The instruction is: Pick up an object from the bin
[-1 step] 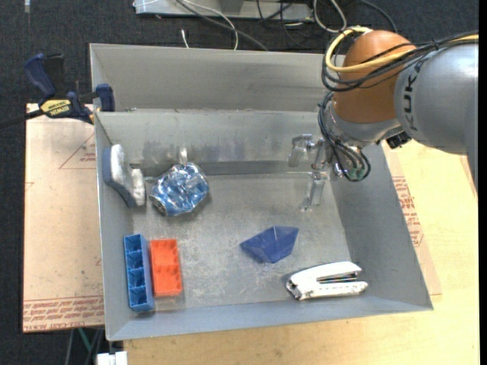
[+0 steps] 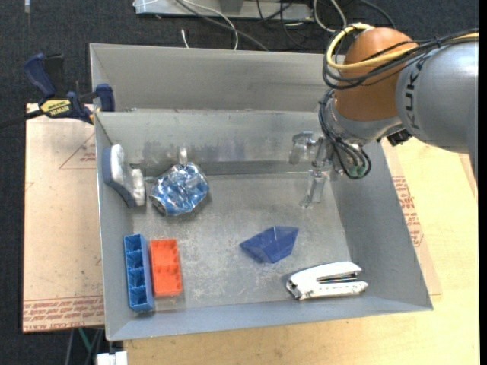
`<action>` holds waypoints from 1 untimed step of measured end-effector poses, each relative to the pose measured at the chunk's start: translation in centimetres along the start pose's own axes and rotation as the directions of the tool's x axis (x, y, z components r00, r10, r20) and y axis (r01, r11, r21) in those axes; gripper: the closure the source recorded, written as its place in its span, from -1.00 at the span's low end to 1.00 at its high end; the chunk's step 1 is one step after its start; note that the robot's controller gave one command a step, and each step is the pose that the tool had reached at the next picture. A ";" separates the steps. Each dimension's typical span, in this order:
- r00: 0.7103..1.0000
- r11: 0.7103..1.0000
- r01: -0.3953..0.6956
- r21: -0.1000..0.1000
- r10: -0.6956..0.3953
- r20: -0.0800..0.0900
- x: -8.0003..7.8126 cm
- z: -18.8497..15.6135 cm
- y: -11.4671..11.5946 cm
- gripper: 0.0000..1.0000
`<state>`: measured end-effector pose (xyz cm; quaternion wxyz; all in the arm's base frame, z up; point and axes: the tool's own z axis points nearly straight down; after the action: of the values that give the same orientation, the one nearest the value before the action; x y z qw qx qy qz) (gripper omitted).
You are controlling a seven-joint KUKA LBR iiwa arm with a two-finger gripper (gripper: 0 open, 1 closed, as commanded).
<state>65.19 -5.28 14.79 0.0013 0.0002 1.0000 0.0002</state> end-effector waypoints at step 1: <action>0.908 0.908 0.419 -0.005 -0.419 -0.005 6.5 7.9 4.6 -1.00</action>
Offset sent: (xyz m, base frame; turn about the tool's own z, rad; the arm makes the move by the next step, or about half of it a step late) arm -0.0656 0.0461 -0.0199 -0.2731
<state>58.74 -0.63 6.84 -0.0016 -0.2144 0.9767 0.0020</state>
